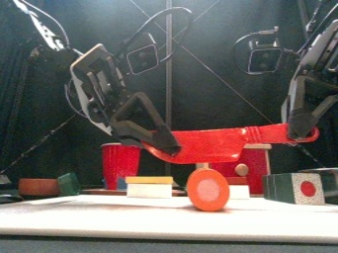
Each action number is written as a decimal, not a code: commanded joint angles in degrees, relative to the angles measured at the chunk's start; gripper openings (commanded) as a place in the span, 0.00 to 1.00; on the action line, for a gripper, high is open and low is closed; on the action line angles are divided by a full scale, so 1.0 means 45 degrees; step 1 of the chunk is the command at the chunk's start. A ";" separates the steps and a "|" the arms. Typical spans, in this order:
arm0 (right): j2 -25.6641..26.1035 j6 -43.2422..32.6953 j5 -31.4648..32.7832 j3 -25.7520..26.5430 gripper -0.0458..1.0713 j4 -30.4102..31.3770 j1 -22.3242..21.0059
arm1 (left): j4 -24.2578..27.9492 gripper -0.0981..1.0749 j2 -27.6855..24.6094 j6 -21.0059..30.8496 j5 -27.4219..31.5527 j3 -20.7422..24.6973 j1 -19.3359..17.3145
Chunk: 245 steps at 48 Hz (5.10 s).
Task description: Cut the carrot
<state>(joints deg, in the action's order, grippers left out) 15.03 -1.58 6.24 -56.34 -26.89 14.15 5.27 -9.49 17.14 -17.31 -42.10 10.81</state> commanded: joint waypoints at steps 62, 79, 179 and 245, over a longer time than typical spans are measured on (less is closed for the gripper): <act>-0.2344 -0.0039 0.0156 0.0742 0.37 0.1699 -0.0215 | 0.0137 0.35 -0.0742 -0.0039 0.2480 -0.0078 -0.0039; -0.2012 -0.0039 0.0332 0.0859 0.37 0.1758 -0.0215 | 0.0117 0.35 -0.0508 -0.0020 0.2559 0.0000 -0.0020; 0.4746 -0.2090 0.7344 -0.1465 0.39 0.0039 -0.1855 | 0.1406 0.87 0.1758 -0.0039 0.2559 0.1211 -0.0527; 0.4277 -0.2402 0.7656 -0.0664 0.97 0.0117 -0.1445 | 0.1523 0.87 0.2891 -0.0039 0.4141 0.0918 -0.0801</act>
<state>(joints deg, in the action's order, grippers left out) 33.93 -12.39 40.96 -62.14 -26.54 7.56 11.43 0.09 16.96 -1.49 -38.14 7.38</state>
